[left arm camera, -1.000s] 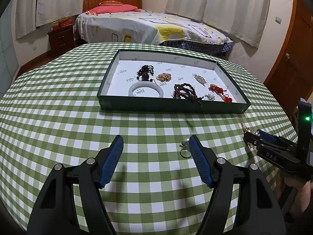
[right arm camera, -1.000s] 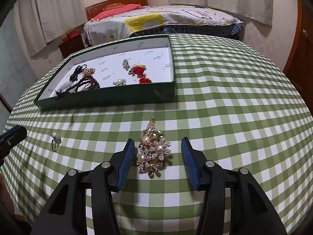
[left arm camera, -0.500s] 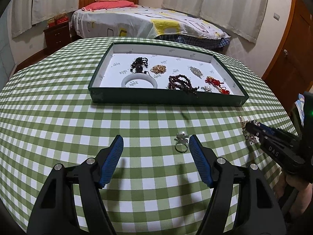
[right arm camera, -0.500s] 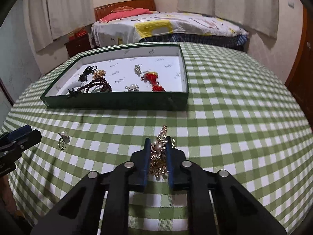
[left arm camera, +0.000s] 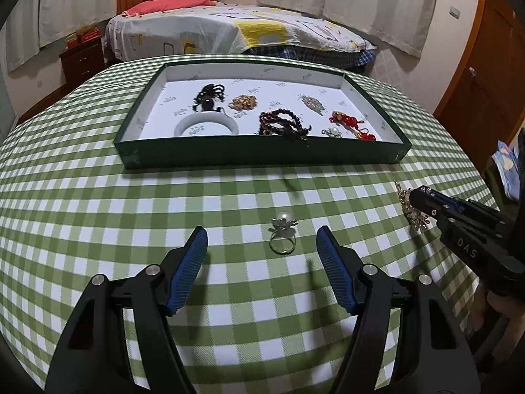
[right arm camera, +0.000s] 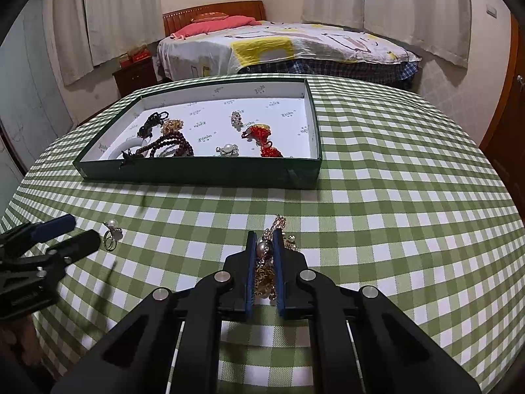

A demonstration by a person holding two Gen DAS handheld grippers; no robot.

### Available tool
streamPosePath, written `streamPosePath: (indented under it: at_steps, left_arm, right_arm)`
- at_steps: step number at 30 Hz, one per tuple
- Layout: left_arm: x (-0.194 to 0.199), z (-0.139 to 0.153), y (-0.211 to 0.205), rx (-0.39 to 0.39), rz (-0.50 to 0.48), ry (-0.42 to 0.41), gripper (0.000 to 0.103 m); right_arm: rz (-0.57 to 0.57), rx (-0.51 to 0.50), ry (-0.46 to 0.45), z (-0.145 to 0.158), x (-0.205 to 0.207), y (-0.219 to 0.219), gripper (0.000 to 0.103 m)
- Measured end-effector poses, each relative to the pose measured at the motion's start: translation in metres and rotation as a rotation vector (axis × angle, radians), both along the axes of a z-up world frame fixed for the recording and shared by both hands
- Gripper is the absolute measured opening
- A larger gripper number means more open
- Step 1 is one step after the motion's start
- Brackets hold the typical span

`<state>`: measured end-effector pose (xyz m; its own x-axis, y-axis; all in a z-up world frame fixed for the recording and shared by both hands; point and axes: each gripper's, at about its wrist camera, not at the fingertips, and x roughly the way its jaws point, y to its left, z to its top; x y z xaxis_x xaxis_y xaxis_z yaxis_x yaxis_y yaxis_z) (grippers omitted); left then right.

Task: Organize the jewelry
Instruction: 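Close the left tool on the pearl ring while the right tool grips the pearl flower brooch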

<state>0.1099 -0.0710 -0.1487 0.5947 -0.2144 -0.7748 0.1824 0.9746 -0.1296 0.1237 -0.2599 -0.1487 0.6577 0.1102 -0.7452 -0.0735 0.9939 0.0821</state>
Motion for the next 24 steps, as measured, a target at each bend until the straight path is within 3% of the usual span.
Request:
streamPosePath:
  at_steps: [8,11,24]
  left_arm:
    - [0.012,-0.012,-0.015,0.028,-0.05,0.023,0.039]
    - [0.012,-0.013,-0.017,0.039,-0.07,0.018,0.021]
    - [0.005,-0.004,-0.002,0.029,-0.063,-0.021,0.021]
  right_arm:
    - [-0.005,0.032,0.001,0.0,-0.001,-0.006,0.011]
    - [-0.006,0.037,0.0,0.0,-0.001,-0.006,0.011]
    - [-0.005,0.042,-0.006,0.003,-0.002,-0.003,0.01]
